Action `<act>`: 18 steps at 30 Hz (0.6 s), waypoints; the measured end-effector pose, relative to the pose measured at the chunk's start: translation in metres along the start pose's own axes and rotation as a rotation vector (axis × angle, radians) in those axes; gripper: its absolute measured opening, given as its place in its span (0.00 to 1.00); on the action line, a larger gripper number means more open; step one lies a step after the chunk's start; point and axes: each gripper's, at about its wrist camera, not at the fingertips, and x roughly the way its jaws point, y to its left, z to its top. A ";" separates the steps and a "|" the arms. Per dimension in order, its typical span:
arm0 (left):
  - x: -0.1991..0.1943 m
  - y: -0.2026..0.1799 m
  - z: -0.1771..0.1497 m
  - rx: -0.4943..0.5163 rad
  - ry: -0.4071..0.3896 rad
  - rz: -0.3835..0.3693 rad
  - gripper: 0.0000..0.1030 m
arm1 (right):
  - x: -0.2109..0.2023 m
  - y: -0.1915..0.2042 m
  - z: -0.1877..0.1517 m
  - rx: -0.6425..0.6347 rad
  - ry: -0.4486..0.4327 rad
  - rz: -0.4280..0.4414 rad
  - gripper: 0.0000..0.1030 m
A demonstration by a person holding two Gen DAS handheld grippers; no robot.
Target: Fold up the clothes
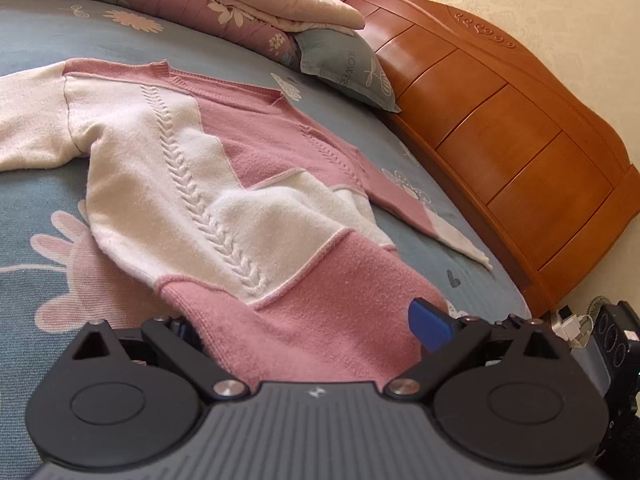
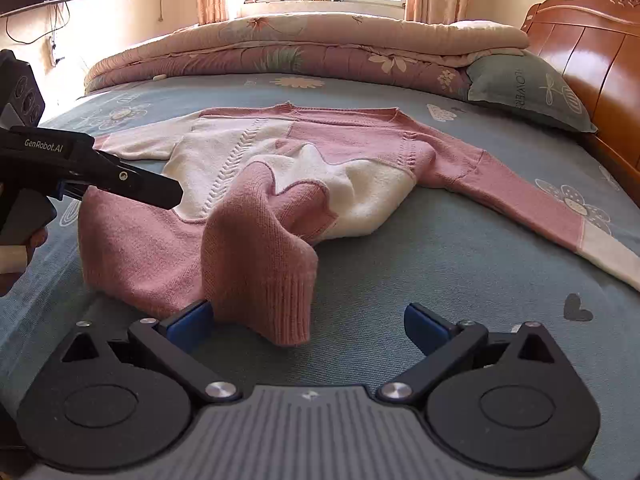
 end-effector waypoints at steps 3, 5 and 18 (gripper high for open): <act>-0.013 0.005 0.006 -0.014 -0.052 0.018 0.95 | 0.006 0.014 0.010 -0.006 -0.023 0.081 1.00; -0.026 0.008 0.012 -0.005 -0.097 0.068 0.95 | 0.012 0.029 0.019 -0.029 -0.040 0.142 1.00; -0.051 0.022 0.021 -0.039 -0.164 0.129 0.95 | 0.004 0.077 0.035 -0.156 -0.054 0.368 1.00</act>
